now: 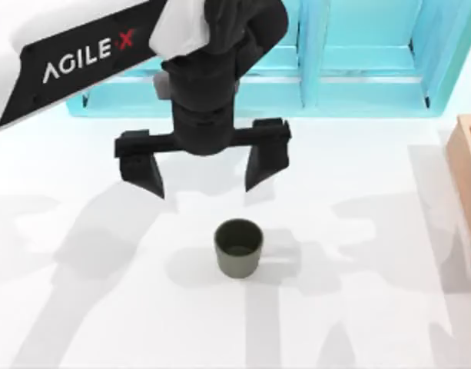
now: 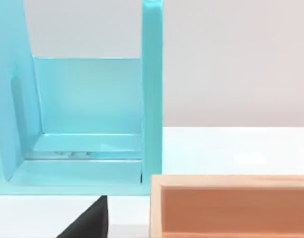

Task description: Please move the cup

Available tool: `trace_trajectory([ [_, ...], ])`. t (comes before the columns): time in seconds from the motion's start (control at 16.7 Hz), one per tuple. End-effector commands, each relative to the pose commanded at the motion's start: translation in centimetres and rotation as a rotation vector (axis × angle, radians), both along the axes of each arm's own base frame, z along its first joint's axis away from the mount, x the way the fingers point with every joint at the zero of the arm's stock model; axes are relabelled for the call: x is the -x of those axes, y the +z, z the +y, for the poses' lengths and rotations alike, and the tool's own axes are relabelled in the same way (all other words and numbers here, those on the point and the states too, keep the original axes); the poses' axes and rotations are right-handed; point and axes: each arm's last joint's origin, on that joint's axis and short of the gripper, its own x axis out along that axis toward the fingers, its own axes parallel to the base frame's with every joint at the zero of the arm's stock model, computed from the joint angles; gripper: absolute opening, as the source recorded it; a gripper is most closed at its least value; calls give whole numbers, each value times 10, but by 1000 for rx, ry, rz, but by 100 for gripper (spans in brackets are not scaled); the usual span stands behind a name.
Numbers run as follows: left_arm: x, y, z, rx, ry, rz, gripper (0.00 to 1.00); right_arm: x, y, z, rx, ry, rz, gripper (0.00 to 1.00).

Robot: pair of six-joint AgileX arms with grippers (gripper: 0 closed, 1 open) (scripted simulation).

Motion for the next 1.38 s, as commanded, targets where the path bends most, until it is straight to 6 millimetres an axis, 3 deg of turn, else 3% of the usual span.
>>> trace_trajectory([
  [0.18, 12, 3, -39, 11, -77, 19, 100, 0, 0, 0, 0, 0, 0, 100],
  [0.3, 19, 7, -53, 22, -111, 19, 100, 0, 0, 0, 0, 0, 0, 100],
  [0.78, 21, 5, -58, 28, -123, 17, 100, 0, 0, 0, 0, 0, 0, 100],
  [1.38, 21, -84, -59, 27, -124, 18, 100, 0, 0, 0, 0, 0, 0, 100],
])
